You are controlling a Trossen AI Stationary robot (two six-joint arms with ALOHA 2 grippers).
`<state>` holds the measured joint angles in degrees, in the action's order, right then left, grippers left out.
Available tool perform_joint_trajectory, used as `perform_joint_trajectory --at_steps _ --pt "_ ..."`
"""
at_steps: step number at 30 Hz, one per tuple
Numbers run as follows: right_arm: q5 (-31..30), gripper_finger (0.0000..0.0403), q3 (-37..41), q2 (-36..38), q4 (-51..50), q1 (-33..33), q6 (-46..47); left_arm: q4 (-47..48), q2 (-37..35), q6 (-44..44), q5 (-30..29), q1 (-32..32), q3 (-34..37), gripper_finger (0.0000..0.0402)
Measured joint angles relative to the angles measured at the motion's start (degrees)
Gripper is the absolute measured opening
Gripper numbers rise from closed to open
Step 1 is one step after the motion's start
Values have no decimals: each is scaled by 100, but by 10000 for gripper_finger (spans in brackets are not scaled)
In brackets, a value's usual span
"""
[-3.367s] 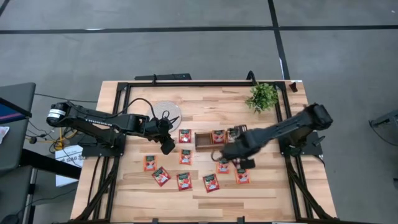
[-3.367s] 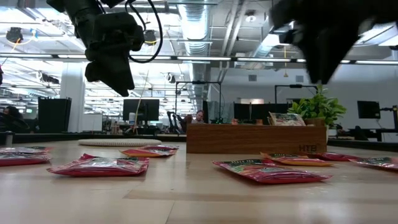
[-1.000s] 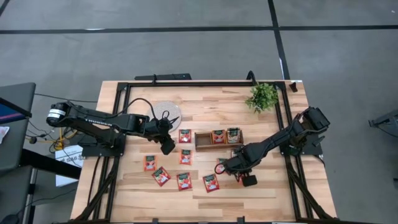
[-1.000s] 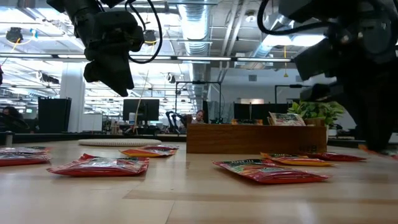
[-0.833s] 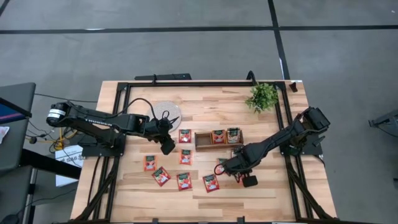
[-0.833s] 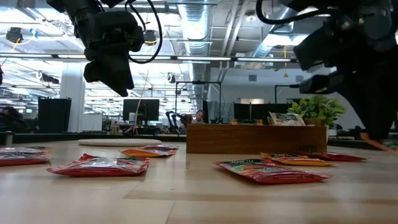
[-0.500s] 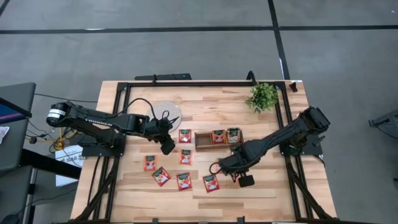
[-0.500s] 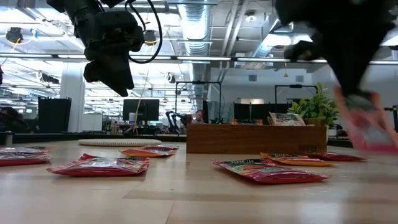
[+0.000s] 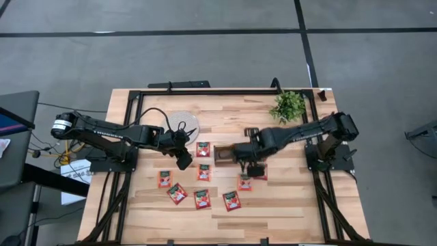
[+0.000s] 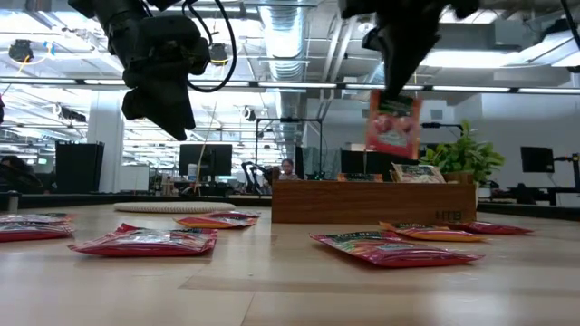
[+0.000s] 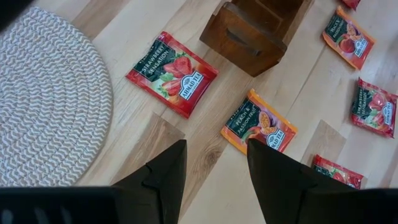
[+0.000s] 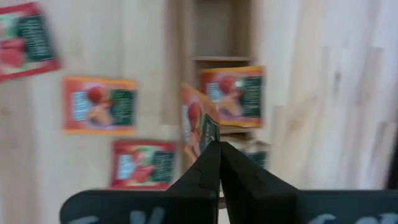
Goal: Pick & Place Tea
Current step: Put the orange tea bag into the middle section of the wooden organizer
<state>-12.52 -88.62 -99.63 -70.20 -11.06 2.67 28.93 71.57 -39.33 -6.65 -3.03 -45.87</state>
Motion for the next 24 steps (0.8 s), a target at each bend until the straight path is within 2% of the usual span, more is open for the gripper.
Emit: perform_joint_trajectory --at_steps 11,19,24 --pt "-104 0 -2 0 307 847 -643 -233 0 0 -3 0 0 161" --pt "-85 0 297 -8 681 934 -871 -291 0 1 -5 0 0 161" --pt "-77 0 328 -387 755 930 -965 -332 2 2 -5 0 0 161"
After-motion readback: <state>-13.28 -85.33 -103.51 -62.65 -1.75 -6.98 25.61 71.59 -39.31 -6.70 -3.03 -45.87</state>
